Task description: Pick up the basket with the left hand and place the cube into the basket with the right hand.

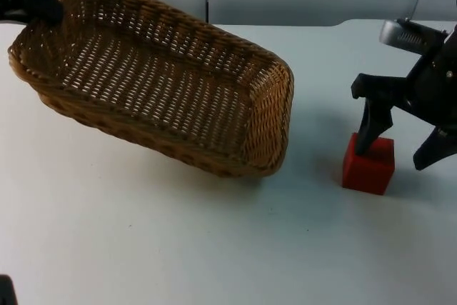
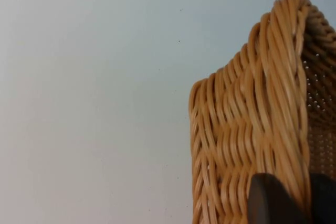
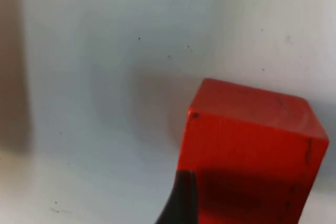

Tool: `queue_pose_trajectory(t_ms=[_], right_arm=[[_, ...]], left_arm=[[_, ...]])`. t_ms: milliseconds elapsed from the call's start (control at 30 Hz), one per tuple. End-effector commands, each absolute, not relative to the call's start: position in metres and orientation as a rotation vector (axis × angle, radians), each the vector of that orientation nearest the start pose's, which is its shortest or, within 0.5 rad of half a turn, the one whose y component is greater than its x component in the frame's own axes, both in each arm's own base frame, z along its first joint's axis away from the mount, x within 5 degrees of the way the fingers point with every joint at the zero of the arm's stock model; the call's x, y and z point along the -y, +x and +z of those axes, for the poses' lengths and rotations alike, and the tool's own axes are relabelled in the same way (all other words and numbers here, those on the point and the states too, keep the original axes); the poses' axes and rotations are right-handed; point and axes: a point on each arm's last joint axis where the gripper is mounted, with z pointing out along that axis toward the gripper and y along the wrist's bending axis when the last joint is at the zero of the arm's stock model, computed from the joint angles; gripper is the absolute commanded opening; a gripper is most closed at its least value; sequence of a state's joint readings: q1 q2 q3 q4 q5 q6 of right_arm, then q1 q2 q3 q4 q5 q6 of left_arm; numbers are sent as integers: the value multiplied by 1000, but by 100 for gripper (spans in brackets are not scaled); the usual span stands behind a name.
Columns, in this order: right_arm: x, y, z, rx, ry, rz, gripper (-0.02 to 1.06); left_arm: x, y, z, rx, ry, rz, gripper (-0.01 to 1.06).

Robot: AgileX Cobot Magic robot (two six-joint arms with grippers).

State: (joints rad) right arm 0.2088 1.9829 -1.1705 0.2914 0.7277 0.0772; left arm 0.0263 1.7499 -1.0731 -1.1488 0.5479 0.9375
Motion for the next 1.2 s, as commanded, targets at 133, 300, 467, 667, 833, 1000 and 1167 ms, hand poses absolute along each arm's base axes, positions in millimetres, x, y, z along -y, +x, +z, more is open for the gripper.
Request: queue_pose_trajectory(t_ms=[133,300,467,667,833,1000,1167], right_arm=[[-109,354,130,-2980,40,338,74],[-117,355,130,-2938,21,341,74],[-117,354,123,-2976,50,335,74],[-116,350,98,-3081,122,298,57],[-110,363,109,-3005,86,260,-1],[-111,399,174,-2857,48,320,0],[-157,401,228,-2798,-241,531,0]], left_arm=[[35,365,218,-2346,-19,-694,0],[35,365,218,-2346,-19,-694,0],[35,365,218,-2346,-19,-694,0],[35,365,218,-2346,-19,-694,0],[35,365,218,-2347,-17,-698,0],[35,365,218,-2347,-15,-697,0],[35,365,218,-2347,-12,-696,0]])
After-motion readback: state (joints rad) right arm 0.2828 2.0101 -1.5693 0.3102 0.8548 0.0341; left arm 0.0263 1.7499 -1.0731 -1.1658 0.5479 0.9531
